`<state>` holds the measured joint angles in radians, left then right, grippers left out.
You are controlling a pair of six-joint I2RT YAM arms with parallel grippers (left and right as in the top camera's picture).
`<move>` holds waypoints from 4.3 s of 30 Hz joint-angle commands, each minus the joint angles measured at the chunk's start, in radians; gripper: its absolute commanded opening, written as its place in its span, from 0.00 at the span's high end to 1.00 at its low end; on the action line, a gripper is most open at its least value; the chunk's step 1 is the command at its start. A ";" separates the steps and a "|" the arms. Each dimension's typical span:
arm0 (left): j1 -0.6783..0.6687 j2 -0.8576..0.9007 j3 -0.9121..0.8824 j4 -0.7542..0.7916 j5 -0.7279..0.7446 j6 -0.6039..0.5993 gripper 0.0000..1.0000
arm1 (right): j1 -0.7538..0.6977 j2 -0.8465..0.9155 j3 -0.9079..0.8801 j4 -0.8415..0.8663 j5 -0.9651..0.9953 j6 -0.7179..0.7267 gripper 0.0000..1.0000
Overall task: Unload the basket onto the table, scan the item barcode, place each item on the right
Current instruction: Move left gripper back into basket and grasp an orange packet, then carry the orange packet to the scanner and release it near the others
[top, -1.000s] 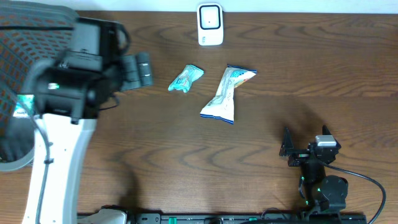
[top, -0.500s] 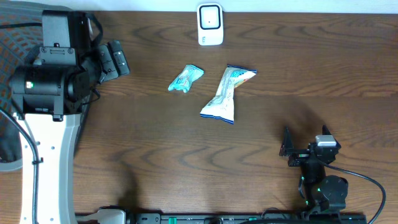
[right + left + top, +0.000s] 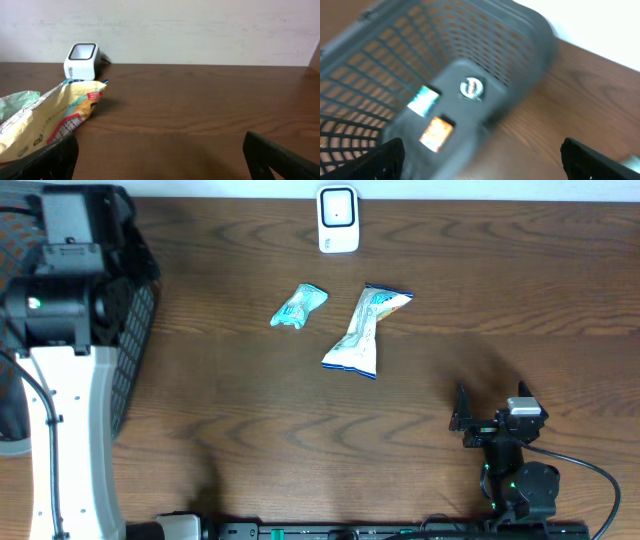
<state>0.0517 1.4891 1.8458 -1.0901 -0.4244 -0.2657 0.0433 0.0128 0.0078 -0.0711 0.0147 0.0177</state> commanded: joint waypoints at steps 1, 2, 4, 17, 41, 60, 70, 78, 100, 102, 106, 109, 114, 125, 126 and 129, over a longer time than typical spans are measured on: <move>0.076 0.041 0.017 0.027 -0.063 -0.006 0.02 | 0.003 -0.004 -0.003 -0.003 0.001 0.011 0.01; 0.096 0.052 0.017 0.032 -0.063 -0.006 0.02 | 0.003 -0.004 -0.003 -0.003 0.001 0.011 0.01; 0.132 0.073 0.017 0.047 -0.063 -0.006 0.02 | 0.003 -0.004 -0.003 -0.003 0.001 0.011 0.01; 0.305 0.201 0.016 0.116 -0.064 -0.006 0.02 | 0.003 -0.004 -0.003 -0.003 0.001 0.011 0.01; 0.375 0.275 0.004 0.139 -0.055 -0.005 0.02 | 0.003 -0.004 -0.003 -0.003 0.001 0.011 0.01; 0.375 0.424 -0.011 0.007 -0.055 -0.159 0.02 | 0.003 -0.004 -0.003 -0.003 0.001 0.011 0.01; 0.380 0.615 -0.012 -0.163 0.103 -0.066 0.02 | 0.003 -0.004 -0.003 -0.003 0.001 0.011 0.01; 0.424 0.638 -0.028 -0.185 0.293 0.103 0.02 | 0.003 -0.004 -0.003 -0.003 0.001 0.011 0.01; 0.552 0.639 -0.213 0.066 0.290 0.232 0.10 | 0.003 -0.004 -0.003 -0.003 0.001 0.011 0.01; 0.554 0.640 -0.213 0.073 0.290 0.232 0.11 | 0.003 -0.004 -0.003 -0.003 0.001 0.011 0.01; 0.554 0.643 -0.218 0.076 0.307 0.232 0.34 | 0.003 -0.004 -0.003 -0.003 0.001 0.011 0.01; 0.554 0.643 -0.225 0.075 0.309 0.230 0.62 | 0.003 -0.004 -0.003 -0.003 0.001 0.011 0.01; 0.554 0.636 -0.218 0.058 0.309 0.222 0.92 | 0.003 -0.004 -0.003 -0.003 0.001 0.011 0.01; 0.554 0.449 -0.143 0.030 0.416 0.155 0.93 | 0.003 -0.004 -0.003 -0.003 0.001 0.011 0.01; 0.554 0.425 -0.143 0.034 0.433 0.155 0.93 | 0.003 -0.004 -0.003 -0.003 0.001 0.011 0.01; 0.553 0.317 -0.143 0.056 0.444 0.109 0.93 | 0.003 -0.004 -0.003 -0.003 0.001 0.011 0.01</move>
<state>0.6029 1.9160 1.6691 -1.0470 -0.0254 -0.1066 0.0433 0.0128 0.0078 -0.0711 0.0147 0.0177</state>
